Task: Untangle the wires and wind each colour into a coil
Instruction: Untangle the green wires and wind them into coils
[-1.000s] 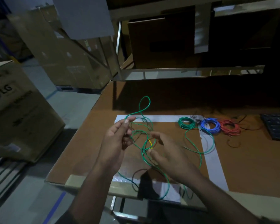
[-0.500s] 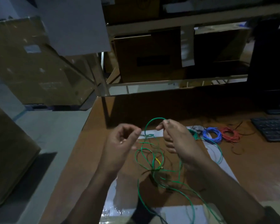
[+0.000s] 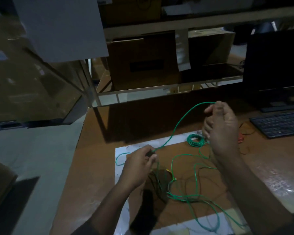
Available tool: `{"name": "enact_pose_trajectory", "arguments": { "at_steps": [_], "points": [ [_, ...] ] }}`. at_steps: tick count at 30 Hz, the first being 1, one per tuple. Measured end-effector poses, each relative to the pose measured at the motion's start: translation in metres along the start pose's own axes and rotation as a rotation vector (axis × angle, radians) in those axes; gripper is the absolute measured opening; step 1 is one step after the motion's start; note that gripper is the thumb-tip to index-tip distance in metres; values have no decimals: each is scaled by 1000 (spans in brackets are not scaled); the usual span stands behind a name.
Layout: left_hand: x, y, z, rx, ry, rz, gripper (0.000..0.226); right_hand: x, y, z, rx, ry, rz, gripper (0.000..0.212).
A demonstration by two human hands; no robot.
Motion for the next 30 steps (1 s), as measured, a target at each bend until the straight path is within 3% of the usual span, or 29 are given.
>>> {"name": "enact_pose_trajectory", "arguments": {
  "at_steps": [4,6,8,12,15,17,18,22,25,28,30],
  "points": [
    [-11,-6,-34,-181,-106,114,16,9,-1,15,18,5,33,33],
    [-15,-15,-26,-152,-87,181,19,13,-7,33,83,52,54,33],
    [-21,-26,-12,94,-93,236,21,13,-15,54,165,113,44,35],
    [-36,-43,9,846,-152,248,27,10,-31,91,316,213,-28,38],
    [-38,-52,32,1043,-99,176,34,5,-42,120,422,386,-132,38],
    [-37,-52,46,1049,-67,129,41,0,-51,139,452,538,-206,29],
    [-37,-50,51,1037,-54,107,43,-5,-54,143,558,521,-244,30],
    [-37,-41,64,933,-24,52,44,-12,-40,94,707,227,-235,45],
    [-38,-29,72,873,-16,30,43,-9,-14,64,973,-63,-464,50],
    [-39,-20,80,886,-21,8,42,-6,-1,77,1178,84,-651,60],
    [-39,-16,83,912,-27,33,43,-7,0,87,1211,157,-684,42]
  ]
}}
Point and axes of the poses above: each hand's wrist, its own x-axis away from the middle knuckle, its own y-axis out of the palm, z = x × y, the point moved 5 cm from there along -x, towards the middle knuckle, and after that the axes turned 6 degrees about y, right-handed, at the moved point
